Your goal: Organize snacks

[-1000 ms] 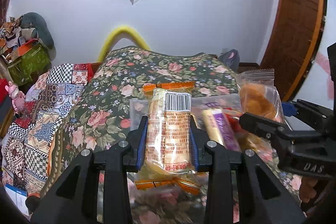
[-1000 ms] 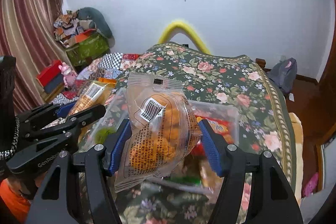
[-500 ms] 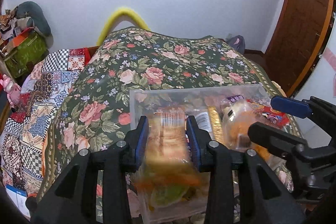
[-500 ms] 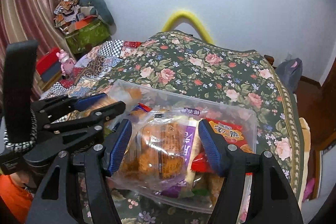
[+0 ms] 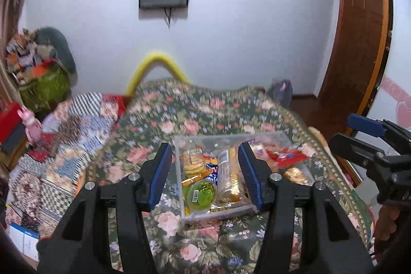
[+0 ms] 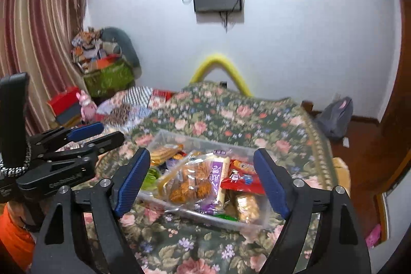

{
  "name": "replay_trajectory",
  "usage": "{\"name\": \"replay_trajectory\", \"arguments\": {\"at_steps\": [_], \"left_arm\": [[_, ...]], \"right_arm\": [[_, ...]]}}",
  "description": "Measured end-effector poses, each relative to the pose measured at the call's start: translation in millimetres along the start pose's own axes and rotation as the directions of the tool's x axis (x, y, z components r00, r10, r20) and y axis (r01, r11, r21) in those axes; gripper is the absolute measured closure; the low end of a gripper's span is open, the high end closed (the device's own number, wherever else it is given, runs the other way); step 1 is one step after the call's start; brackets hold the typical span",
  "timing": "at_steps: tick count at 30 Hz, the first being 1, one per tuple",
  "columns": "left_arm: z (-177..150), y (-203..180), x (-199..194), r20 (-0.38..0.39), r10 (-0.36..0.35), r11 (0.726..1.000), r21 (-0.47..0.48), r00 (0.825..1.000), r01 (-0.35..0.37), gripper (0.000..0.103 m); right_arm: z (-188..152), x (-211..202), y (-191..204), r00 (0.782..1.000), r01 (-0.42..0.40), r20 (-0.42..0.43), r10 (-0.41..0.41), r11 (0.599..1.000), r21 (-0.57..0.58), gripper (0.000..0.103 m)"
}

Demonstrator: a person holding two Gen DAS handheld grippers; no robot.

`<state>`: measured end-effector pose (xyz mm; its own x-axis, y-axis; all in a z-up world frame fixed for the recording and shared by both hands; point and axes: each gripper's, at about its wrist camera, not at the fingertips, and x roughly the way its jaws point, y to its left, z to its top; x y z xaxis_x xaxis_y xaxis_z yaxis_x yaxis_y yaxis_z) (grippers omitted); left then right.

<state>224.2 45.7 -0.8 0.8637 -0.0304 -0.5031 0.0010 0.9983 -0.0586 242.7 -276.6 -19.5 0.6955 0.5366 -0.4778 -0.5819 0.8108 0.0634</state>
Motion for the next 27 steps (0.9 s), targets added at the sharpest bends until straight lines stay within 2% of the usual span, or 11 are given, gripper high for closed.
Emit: {"name": "replay_trajectory", "arguments": {"at_steps": [4, 6, 11, 13, 18, 27], "left_arm": [[0.6, -10.0, -53.6, 0.106, 0.010, 1.000, 0.003, 0.994, -0.010, 0.040], [-0.4, -13.7, -72.7, 0.137, 0.008, 1.000, 0.002, 0.991, -0.008, 0.038], [-9.0, -26.0, -118.3, 0.211, 0.008, 1.000, 0.009, 0.978, -0.010, 0.024], [-12.4, -28.1, -128.6, 0.224, 0.004, 1.000, 0.008, 0.975, -0.006, 0.017], [-20.9, -35.1, -148.7, 0.261, 0.016, 1.000, 0.012, 0.965, -0.020, 0.003], [-32.6, -41.4, -160.9, 0.272, 0.019, 0.999, 0.027, 0.962, -0.027, 0.000]], "right_arm": [[0.1, -38.5, 5.0, 0.997, 0.018, 0.075, -0.018, 1.000, -0.001, 0.019], [-0.5, -54.9, 8.1, 0.994, 0.030, 0.107, -0.030, 1.000, -0.002, 0.018], [-6.8, -89.8, 13.2, 0.981, 0.050, 0.190, -0.049, 0.999, -0.002, 0.009], [-11.7, -101.1, 14.4, 0.973, 0.060, 0.222, -0.059, 0.998, 0.001, 0.000], [-21.0, -113.8, 15.8, 0.966, 0.089, 0.242, -0.088, 0.996, 0.005, 0.000], [-29.7, -121.5, 17.8, 0.963, 0.083, 0.255, -0.085, 0.996, 0.017, 0.000]]}}
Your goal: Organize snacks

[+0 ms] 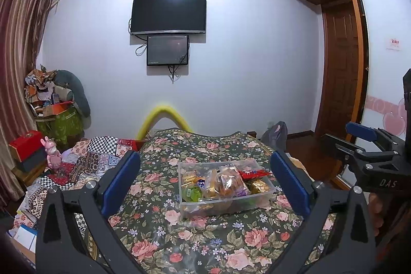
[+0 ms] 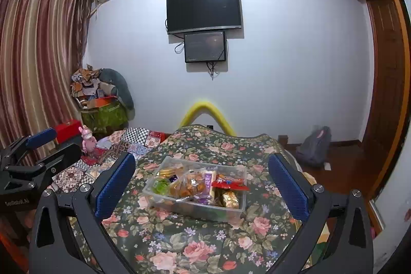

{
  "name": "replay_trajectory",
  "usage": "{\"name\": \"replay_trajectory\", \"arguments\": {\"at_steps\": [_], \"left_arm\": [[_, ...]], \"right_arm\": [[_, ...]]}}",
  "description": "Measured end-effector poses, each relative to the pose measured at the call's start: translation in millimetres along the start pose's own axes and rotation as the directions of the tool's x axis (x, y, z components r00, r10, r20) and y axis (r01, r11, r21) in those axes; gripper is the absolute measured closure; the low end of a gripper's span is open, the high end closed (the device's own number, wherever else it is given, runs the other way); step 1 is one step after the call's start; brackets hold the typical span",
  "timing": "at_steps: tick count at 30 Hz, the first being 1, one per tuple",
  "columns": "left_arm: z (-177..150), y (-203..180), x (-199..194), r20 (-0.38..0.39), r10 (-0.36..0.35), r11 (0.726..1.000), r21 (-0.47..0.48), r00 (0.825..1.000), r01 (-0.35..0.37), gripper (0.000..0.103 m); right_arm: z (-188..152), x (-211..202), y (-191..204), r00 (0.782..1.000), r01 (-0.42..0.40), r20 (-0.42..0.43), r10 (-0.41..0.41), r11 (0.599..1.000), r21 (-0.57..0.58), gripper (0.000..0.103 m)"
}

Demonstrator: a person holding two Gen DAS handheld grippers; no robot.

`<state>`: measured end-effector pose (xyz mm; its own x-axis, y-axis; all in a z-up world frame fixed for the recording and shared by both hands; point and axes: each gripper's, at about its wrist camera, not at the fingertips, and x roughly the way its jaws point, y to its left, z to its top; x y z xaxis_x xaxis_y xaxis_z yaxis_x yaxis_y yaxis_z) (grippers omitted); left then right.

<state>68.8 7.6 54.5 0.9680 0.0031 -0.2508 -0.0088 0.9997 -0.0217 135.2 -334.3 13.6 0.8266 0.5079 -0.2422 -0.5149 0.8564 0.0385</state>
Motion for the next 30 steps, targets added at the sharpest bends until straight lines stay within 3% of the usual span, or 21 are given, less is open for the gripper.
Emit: {"name": "replay_trajectory", "arguments": {"at_steps": [10, 30], "left_arm": [[-4.0, 5.9, -3.5, 0.004, 0.009, 0.999, -0.039, 1.000, -0.009, 0.000], [-6.7, 1.8, -2.5, 0.005, 0.000, 1.000, -0.020, 1.000, 0.000, 0.000]], "right_arm": [[-4.1, -8.6, 6.8, 1.000, -0.003, 0.017, 0.003, 1.000, -0.030, 0.000], [-5.4, -12.7, 5.0, 0.999, -0.023, 0.032, 0.023, 1.000, -0.006, 0.000]]}}
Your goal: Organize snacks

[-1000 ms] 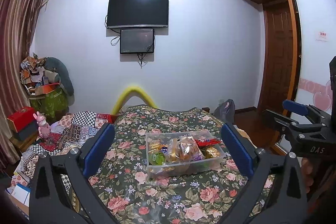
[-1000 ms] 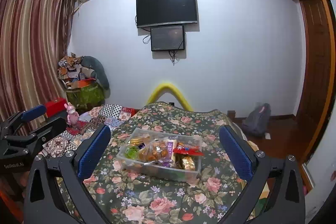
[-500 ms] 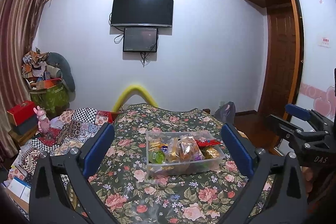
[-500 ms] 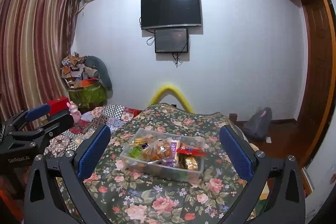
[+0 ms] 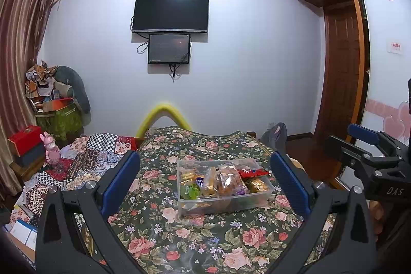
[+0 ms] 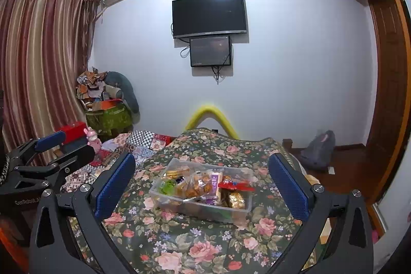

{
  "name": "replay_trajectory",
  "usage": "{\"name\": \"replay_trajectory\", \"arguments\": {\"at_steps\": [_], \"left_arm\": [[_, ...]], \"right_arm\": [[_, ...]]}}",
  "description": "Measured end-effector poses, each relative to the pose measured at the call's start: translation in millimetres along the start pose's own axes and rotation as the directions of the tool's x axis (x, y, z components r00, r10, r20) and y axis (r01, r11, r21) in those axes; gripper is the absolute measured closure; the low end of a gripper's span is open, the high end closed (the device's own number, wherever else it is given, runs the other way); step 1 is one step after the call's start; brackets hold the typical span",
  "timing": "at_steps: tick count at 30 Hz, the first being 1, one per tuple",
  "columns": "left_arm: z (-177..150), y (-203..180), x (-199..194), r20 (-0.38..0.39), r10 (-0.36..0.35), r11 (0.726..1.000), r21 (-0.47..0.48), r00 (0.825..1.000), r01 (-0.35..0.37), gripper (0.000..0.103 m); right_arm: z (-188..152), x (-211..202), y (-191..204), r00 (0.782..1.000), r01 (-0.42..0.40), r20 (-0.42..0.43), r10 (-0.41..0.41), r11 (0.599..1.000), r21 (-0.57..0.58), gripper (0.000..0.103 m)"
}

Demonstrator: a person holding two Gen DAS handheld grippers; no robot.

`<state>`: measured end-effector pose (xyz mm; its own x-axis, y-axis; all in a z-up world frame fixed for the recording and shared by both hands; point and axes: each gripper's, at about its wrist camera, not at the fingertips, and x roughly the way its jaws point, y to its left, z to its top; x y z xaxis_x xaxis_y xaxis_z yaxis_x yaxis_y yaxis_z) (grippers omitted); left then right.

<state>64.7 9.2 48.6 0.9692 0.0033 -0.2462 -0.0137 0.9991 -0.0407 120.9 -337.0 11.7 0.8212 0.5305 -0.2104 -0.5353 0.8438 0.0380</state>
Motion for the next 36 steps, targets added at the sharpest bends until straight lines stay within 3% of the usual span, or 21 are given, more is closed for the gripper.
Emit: {"name": "replay_trajectory", "arguments": {"at_steps": [13, 36], "left_arm": [[-0.7, -7.4, 1.4, 0.004, -0.028, 0.999, 0.031, 1.000, 0.028, 0.000], [-6.5, -3.8, 14.4, -0.049, -0.055, 0.998, -0.014, 0.997, 0.054, 0.000]], "right_arm": [[-1.9, 1.3, 2.1, 1.000, -0.002, 0.006, 0.002, 1.000, 0.003, 0.000], [-4.0, 6.7, -1.5, 1.000, -0.004, 0.012, 0.004, 1.000, 0.016, 0.000]]}}
